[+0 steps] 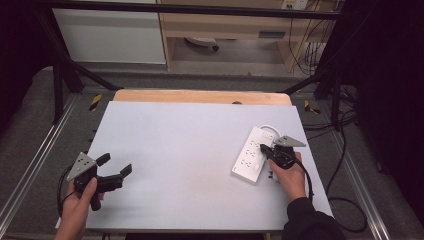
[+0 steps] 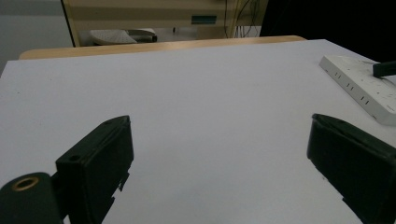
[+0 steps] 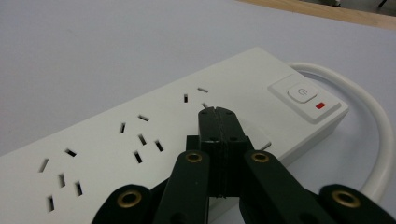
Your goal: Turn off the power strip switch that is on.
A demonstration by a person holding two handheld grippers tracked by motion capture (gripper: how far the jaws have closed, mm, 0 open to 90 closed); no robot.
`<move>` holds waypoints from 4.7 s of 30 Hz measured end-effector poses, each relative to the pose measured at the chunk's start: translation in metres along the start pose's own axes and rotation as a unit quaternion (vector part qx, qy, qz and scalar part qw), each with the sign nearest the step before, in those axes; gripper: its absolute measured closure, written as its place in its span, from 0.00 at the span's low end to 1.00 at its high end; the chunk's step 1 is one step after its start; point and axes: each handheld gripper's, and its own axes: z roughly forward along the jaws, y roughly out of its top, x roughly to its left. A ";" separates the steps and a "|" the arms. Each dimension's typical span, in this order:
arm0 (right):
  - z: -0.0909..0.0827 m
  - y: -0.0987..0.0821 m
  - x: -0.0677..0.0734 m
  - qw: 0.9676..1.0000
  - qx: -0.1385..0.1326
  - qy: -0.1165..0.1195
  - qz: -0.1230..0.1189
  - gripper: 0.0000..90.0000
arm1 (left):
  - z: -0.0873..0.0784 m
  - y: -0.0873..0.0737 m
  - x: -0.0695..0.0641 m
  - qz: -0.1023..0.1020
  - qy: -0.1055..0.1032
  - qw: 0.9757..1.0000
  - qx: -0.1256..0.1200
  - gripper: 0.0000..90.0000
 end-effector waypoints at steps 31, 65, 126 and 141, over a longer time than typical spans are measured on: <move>-0.008 0.007 -0.001 0.999 -0.034 -0.004 0.024 0.88 | -0.001 0.000 0.001 -0.002 0.002 1.000 0.000 0.08; -0.022 0.037 0.011 0.997 -0.047 -0.055 0.040 0.04 | -0.004 -0.004 -0.004 0.008 0.001 1.000 0.012 0.06; -0.122 0.041 -0.011 0.985 -0.146 -0.088 0.020 0.03 | -0.025 -0.013 -0.003 -0.007 0.012 1.000 0.023 0.06; -0.135 0.015 -0.016 0.984 -0.150 -0.092 0.029 0.03 | -0.025 -0.013 -0.003 -0.007 0.011 1.000 0.024 0.06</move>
